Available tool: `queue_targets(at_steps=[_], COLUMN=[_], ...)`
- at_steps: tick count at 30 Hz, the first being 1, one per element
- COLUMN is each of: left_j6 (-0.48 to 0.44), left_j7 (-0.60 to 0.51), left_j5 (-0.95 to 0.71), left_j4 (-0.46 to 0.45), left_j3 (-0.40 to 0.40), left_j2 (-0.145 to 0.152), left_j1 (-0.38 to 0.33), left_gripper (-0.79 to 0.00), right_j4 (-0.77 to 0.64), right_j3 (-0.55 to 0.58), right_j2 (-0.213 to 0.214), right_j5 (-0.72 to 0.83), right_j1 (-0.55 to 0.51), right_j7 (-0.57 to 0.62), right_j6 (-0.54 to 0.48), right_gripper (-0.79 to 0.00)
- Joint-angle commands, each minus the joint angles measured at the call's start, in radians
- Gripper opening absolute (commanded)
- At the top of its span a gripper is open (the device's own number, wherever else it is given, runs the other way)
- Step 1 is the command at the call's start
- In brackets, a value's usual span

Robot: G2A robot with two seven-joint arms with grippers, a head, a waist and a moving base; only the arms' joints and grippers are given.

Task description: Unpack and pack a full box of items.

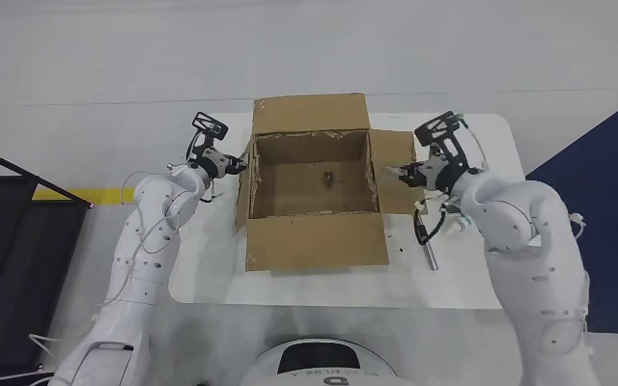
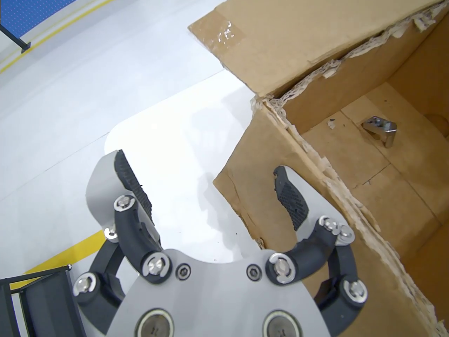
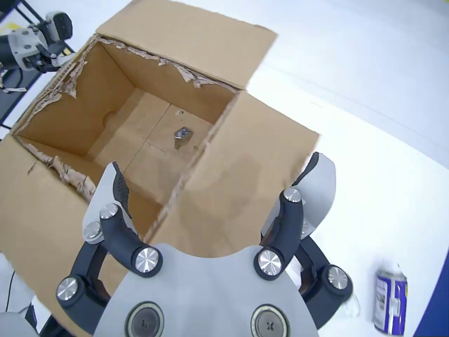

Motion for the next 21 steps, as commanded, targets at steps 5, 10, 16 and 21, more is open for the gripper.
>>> queue_targets(at_steps=[5,10,16,21], left_j6=[0.000,0.000,0.000,0.000], left_j7=[0.000,0.000,0.000,0.000], left_j5=[0.000,0.000,0.000,0.000], left_j4=[0.000,0.000,0.000,0.000], left_j3=[0.000,0.000,0.000,0.000], left_j2=[0.000,0.000,0.000,0.000], left_j1=[0.000,0.000,0.000,0.000], left_gripper=[0.000,0.000,0.000,0.000], right_j4=[0.033,0.227,0.485,0.570], right_j3=[0.297,0.270,0.145,0.084], right_j2=[0.005,0.017,0.026,0.031], right_j5=[0.063,0.043,-0.043,-0.092], right_j1=[-0.223,-0.134,0.065,0.140], right_j7=[-0.086,-0.003,0.048,0.088], right_j6=[0.017,0.014,-0.009,-0.033], right_gripper=[-0.040,-0.083,-0.188,-0.286])
